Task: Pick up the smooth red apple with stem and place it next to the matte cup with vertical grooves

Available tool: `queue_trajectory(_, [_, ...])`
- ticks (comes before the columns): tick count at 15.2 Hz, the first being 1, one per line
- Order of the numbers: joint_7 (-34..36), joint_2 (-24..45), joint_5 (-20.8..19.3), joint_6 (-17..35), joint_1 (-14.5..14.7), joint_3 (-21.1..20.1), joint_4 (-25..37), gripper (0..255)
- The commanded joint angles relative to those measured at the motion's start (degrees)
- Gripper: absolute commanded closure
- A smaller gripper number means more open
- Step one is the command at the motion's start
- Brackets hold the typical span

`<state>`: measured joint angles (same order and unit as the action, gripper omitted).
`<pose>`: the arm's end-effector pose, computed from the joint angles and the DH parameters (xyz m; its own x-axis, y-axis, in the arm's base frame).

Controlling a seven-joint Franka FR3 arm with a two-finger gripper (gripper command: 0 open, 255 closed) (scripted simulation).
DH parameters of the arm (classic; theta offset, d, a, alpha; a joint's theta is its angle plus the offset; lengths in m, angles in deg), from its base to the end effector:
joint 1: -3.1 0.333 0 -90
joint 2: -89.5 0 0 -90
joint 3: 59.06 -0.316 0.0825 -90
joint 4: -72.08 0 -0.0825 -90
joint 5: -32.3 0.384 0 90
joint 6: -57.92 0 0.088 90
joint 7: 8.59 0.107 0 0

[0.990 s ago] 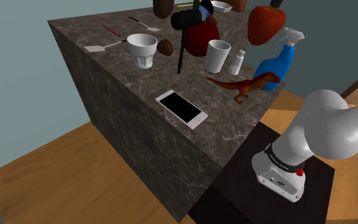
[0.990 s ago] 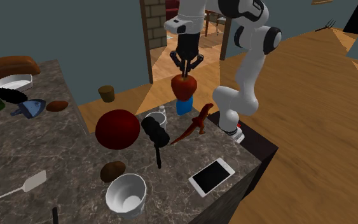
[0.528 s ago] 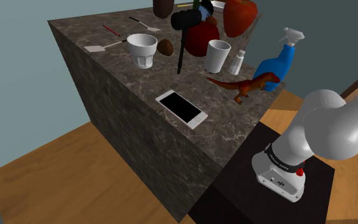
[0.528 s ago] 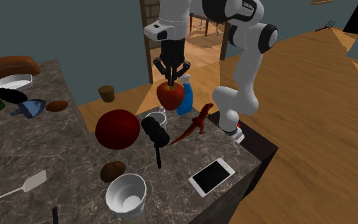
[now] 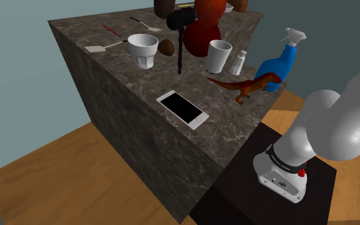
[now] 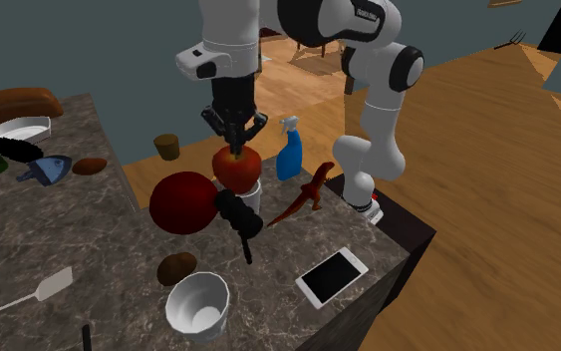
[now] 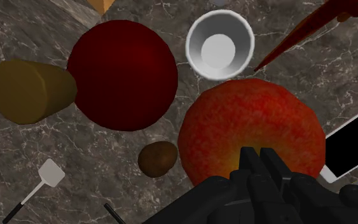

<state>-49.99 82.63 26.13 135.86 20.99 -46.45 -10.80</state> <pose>0.4893 0.0224 0.7243 0.7031 0.7105 -0.0283 0.7101 -0.6996 0.0795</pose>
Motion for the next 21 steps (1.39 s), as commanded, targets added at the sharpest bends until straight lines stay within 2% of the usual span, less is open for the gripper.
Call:
queue_trajectory(1, [0.17, 2.17, 0.48, 0.69, 0.07, 0.03, 1.42, 255])
queue_trajectory(21, [2.33, -3.85, -0.71, 17.28, 0.08, -0.24, -21.18, 255])
